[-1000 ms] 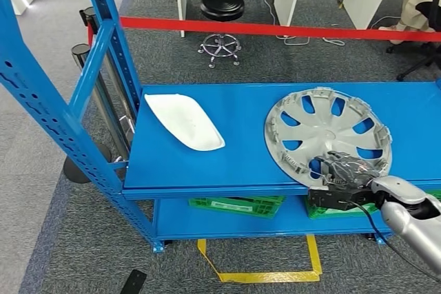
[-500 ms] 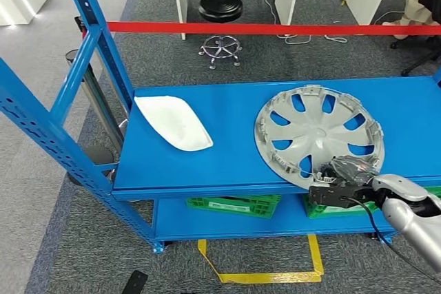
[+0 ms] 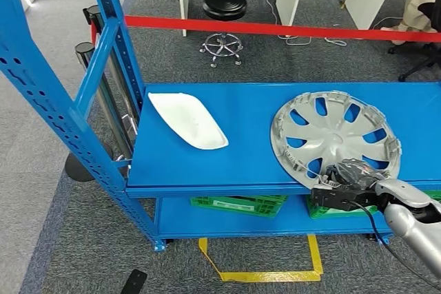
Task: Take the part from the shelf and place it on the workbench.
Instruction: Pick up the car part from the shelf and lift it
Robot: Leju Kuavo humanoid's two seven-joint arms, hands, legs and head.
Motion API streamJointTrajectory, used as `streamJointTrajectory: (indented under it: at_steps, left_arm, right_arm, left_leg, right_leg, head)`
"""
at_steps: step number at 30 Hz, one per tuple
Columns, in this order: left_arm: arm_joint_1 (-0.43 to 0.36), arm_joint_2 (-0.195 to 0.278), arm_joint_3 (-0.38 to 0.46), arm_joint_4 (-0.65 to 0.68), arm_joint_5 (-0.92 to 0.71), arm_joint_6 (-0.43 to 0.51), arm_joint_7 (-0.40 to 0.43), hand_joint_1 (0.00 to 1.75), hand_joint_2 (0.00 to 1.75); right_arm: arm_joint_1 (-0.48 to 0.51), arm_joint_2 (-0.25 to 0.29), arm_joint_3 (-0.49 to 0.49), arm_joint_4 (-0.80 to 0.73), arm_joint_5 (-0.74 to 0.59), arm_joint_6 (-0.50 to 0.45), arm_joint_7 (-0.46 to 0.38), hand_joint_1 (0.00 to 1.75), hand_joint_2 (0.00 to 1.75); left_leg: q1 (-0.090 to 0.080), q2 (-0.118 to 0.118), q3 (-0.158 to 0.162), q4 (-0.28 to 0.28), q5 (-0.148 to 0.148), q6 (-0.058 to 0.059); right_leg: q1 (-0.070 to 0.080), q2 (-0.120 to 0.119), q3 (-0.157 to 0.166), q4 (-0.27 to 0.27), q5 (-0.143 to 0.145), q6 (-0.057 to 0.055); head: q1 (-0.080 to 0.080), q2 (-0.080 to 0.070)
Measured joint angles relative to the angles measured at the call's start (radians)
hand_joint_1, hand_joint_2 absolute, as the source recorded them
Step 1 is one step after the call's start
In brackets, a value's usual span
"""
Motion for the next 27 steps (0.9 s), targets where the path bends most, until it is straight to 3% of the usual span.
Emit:
streamJointTrajectory:
  at_steps: [3,5,9,11,13,14,15,16,18,20,24,25,27]
  left_arm:
    - [-0.001,-0.002,0.003,0.0,0.0,0.0,0.0,0.0,0.0]
    - [-0.001,-0.003,0.006,0.0,-0.001,0.0,0.0,0.0,0.0]
    - [-0.002,-0.005,0.009,0.0,-0.002,0.0,0.0,0.0,0.0]
    - [-0.001,-0.005,0.01,0.0,-0.001,-0.001,-0.003,0.0,0.0]
    - [0.001,-0.005,0.011,0.0,0.001,-0.004,-0.007,0.0,0.0]
    - [0.003,-0.005,0.012,0.0,0.002,-0.007,-0.01,0.0,0.0]
    - [0.004,-0.005,0.014,0.0,0.003,-0.009,-0.014,0.0,0.44]
    - [0.004,-0.004,0.015,0.0,0.004,-0.014,-0.018,0.0,0.87]
    - [0.004,-0.004,0.016,0.0,0.006,-0.029,-0.032,0.0,1.75]
    - [0.004,-0.004,0.017,0.0,0.007,-0.045,-0.045,0.0,1.75]
    - [0.005,-0.003,0.018,0.0,0.009,-0.054,-0.06,0.0,1.75]
    - [0.003,-0.003,0.019,0.0,0.009,-0.052,-0.061,0.0,1.75]
    - [0.001,-0.003,0.021,0.0,0.012,-0.048,-0.062,0.0,1.75]
  right_arm:
    - [-0.002,0.001,-0.005,-0.005,0.0,-0.002,-0.001,1.75,1.75]
    - [-0.004,0.003,-0.007,-0.009,0.001,-0.004,-0.001,1.75,1.75]
    - [-0.004,0.006,-0.009,-0.016,0.002,-0.01,-0.002,1.75,1.75]
    - [-0.002,0.007,-0.012,-0.019,0.003,-0.012,-0.002,1.75,1.75]
    - [0.002,0.008,-0.014,-0.02,0.004,-0.015,-0.002,1.75,1.75]
    - [0.003,0.009,-0.015,-0.02,0.005,-0.015,-0.002,1.75,1.75]
    - [0.004,0.009,-0.016,-0.021,0.006,-0.016,-0.002,1.75,1.75]
    - [0.006,0.01,-0.019,-0.021,0.007,-0.016,-0.002,1.75,1.75]
    - [0.01,0.01,-0.025,-0.022,0.01,-0.017,-0.003,1.75,1.75]
    - [0.015,0.01,-0.03,-0.023,0.013,-0.019,-0.006,1.75,1.75]
    - [0.025,0.01,-0.043,-0.026,0.016,-0.025,-0.012,1.75,1.75]
    - [0.028,0.01,-0.047,-0.027,0.016,-0.025,-0.014,1.75,1.75]
    - [0.037,0.01,-0.053,-0.028,0.016,-0.026,-0.017,1.75,1.75]
  left_leg:
    - [-0.002,-0.001,0.004,0.002,-0.003,-0.005]
    - [-0.005,-0.002,0.002,0.003,-0.003,-0.013]
    - [-0.004,-0.002,-0.003,0.019,-0.017,-0.032]
    - [-0.002,-0.001,-0.039,0.107,-0.07,-0.042]
    - [0.0,-0.001,-0.096,0.238,-0.13,-0.048]
    - [0.001,-0.001,-0.112,0.277,-0.138,-0.049]
    - [0.002,-0.001,-0.113,0.28,-0.127,-0.05]
    - [0.003,-0.001,-0.095,0.241,-0.097,-0.049]
    - [0.004,-0.001,-0.036,0.111,-0.031,-0.047]
    - [0.004,-0.002,0.0,0.024,-0.008,-0.041]
    - [0.003,-0.001,0.003,0.004,-0.007,-0.018]
    - [0.004,0.0,0.004,0.001,-0.004,-0.011]
    - [0.005,0.0,0.003,-0.002,-0.003,-0.003]
  right_leg:
    - [0.001,-0.001,0.096,-0.192,0.094,-0.006]
    - [0.004,-0.001,0.136,-0.268,0.108,-0.012]
    - [0.003,-0.001,0.145,-0.28,0.11,-0.032]
    - [0.0,-0.004,0.148,-0.284,0.112,-0.042]
    - [0.0,-0.006,0.148,-0.283,0.112,-0.046]
    - [0.0,-0.006,0.148,-0.283,0.111,-0.047]
    - [0.0,-0.005,0.149,-0.283,0.111,-0.046]
    - [-0.001,-0.005,0.15,-0.282,0.111,-0.046]
    - [0.001,-0.003,0.151,-0.28,0.108,-0.041]
    - [0.005,-0.001,0.146,-0.276,0.107,-0.031]
    - [0.002,0.001,0.133,-0.267,0.098,-0.011]
    - [0.001,0.001,0.118,-0.239,0.079,-0.007]
    - [0.0,0.001,0.06,-0.12,0.018,-0.003]
  head:
    - [0.0,0.0]
    - [-0.001,0.0]
    - [-0.003,0.0]
    - [-0.006,0.0]
    - [-0.007,0.0]
    - [-0.007,0.0]
    - [-0.007,0.0]
    - [-0.007,0.0]
    - [-0.007,0.0]
    - [-0.006,0.0]
    - [-0.005,0.0]
    - [-0.003,0.0]
    - [0.001,0.0]
